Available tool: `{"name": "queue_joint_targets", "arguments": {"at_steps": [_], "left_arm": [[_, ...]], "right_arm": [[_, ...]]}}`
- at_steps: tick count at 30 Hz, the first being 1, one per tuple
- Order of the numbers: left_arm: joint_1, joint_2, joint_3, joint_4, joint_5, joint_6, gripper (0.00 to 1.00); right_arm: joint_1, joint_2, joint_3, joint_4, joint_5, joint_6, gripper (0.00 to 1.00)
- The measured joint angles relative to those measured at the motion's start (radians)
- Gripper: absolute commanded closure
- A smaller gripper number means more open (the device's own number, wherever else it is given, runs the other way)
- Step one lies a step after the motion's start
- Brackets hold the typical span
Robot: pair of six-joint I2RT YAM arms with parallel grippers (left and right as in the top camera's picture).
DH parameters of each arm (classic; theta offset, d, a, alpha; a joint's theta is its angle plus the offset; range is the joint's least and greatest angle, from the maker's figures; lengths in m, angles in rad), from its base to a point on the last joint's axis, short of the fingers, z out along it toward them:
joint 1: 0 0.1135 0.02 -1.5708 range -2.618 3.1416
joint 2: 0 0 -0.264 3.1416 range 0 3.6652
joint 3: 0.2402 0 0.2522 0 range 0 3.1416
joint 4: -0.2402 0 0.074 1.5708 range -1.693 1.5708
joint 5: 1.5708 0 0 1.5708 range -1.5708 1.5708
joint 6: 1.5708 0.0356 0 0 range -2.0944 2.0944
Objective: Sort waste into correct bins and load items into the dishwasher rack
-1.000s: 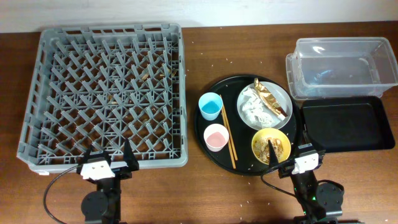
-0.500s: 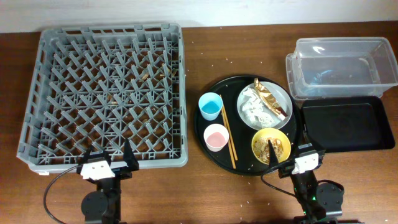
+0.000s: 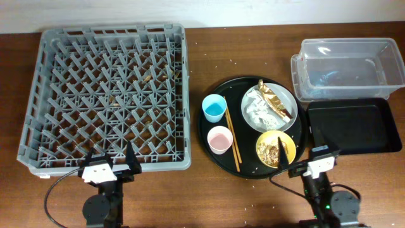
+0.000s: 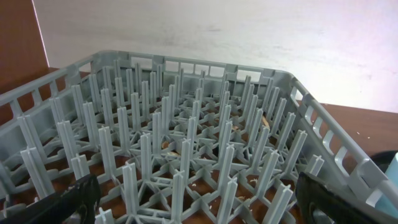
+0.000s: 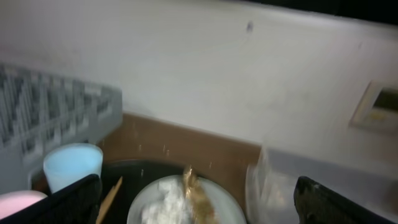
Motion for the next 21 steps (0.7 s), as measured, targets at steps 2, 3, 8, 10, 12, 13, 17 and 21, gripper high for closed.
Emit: {"name": "queue_joint_targets", "arguments": {"at_steps": [2, 3, 8, 10, 12, 13, 17, 21], "left_arm": [[0.000, -0.003, 0.000, 0.000, 0.003, 0.000, 0.01], [0.000, -0.002, 0.000, -0.002, 0.004, 0.000, 0.01], [0.000, -0.003, 0.000, 0.002, 0.007, 0.003, 0.01], [0.000, -0.003, 0.000, -0.001, 0.007, 0.004, 0.01], [0.000, -0.002, 0.000, 0.000, 0.007, 0.004, 0.01], [0.000, -0.002, 0.000, -0.002, 0.007, 0.004, 0.01], [0.000, -0.003, 0.000, -0.002, 0.007, 0.004, 0.01], [0.000, -0.003, 0.000, -0.002, 0.007, 0.004, 0.01]], "right_arm": [[0.000, 0.166, 0.213, -0.033, -0.005, 0.000, 0.02], [0.000, 0.246, 0.300, -0.094, -0.020, 0.000, 0.02], [0.000, 1.051, 1.092, -0.670, -0.168, 0.001, 0.02], [0.000, 1.350, 1.354, -0.899, -0.175, 0.001, 0.02], [0.000, 1.528, 1.427, -0.892, -0.179, 0.001, 0.02], [0.000, 1.600, 1.433, -0.885, -0.180, 0.000, 0.05], [0.000, 1.855, 1.437, -0.899, -0.079, -0.108, 0.07], [0.000, 2.010, 1.437, -0.901, 0.008, -0.120, 0.04]]}}
